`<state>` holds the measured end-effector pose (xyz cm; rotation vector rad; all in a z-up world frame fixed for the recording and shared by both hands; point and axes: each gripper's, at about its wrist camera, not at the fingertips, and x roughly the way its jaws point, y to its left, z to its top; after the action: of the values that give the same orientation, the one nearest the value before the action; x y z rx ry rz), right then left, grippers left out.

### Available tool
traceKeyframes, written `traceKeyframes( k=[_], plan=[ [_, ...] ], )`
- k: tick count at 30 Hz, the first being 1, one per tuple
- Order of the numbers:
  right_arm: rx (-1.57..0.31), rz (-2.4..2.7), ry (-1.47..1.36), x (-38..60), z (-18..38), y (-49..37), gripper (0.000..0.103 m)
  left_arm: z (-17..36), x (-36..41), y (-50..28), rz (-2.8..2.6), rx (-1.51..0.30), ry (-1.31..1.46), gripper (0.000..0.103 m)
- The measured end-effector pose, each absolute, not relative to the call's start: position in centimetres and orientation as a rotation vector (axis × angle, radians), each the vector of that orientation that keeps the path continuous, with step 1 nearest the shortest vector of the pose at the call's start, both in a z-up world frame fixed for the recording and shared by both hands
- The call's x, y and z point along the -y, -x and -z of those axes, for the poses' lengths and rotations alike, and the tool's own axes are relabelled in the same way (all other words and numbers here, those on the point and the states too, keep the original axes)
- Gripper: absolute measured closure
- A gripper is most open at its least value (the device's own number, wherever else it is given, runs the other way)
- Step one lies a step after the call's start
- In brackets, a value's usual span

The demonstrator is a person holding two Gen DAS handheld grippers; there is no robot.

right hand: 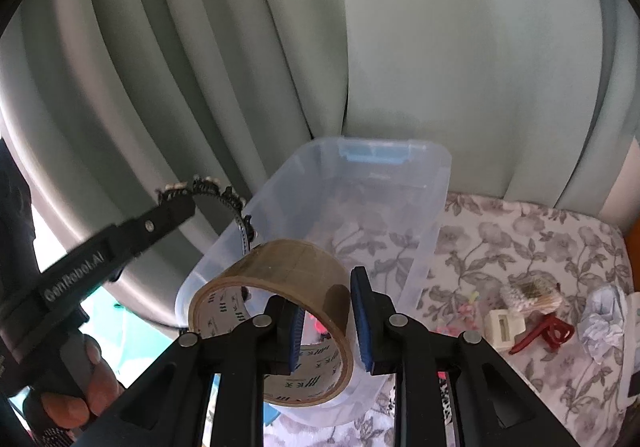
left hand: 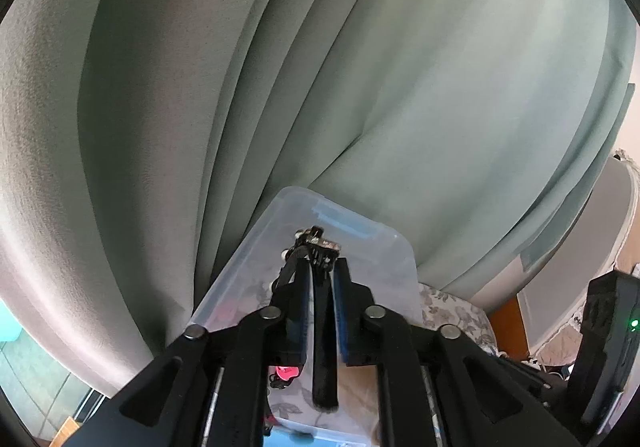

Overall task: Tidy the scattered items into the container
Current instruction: 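Carry the headband and tape roll over the clear box, then open both tools to drop the headband and tape roll into the box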

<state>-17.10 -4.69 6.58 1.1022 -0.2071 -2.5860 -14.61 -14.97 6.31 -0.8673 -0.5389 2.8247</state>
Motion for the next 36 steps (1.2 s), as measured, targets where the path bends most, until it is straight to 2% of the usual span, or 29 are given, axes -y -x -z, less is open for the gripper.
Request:
traceKeyframes(
  k=[3,6,8,11,20,25,33,36],
  plan=[
    [0.179,2.574,-1.134,5.1,-6.2,17.1,0.071,-6.4,14.7,14.5,-2.823,0.538,0.866,0.067],
    [0.18,2.568,-1.124,5.2,-6.4,17.0,0.061,-6.4,14.6,14.4,-2.821,0.535,0.866,0.057],
    [0.163,2.575,-1.1,5.4,-6.8,16.7,0.053,-6.5,14.1,14.5,-2.82,0.537,0.869,0.056],
    [0.154,2.575,-1.081,5.4,-7.2,16.4,0.052,-7.0,14.6,15.0,-2.82,0.541,0.872,0.055],
    [0.173,2.579,-1.097,5.1,-7.5,15.7,0.05,-6.8,16.2,14.0,-2.808,0.558,0.886,0.038],
    [0.189,2.588,-1.089,4.6,-7.7,15.0,0.042,-6.8,16.0,13.7,-2.809,0.565,0.899,0.031],
    [0.201,2.597,-1.062,3.6,-8.5,13.3,0.03,-7.4,15.3,12.8,-2.809,0.549,0.893,0.03],
    [0.205,2.606,-1.04,3.1,-8.8,12.8,0.023,-7.8,15.0,12.3,-2.806,0.543,0.887,0.03]
  ],
)
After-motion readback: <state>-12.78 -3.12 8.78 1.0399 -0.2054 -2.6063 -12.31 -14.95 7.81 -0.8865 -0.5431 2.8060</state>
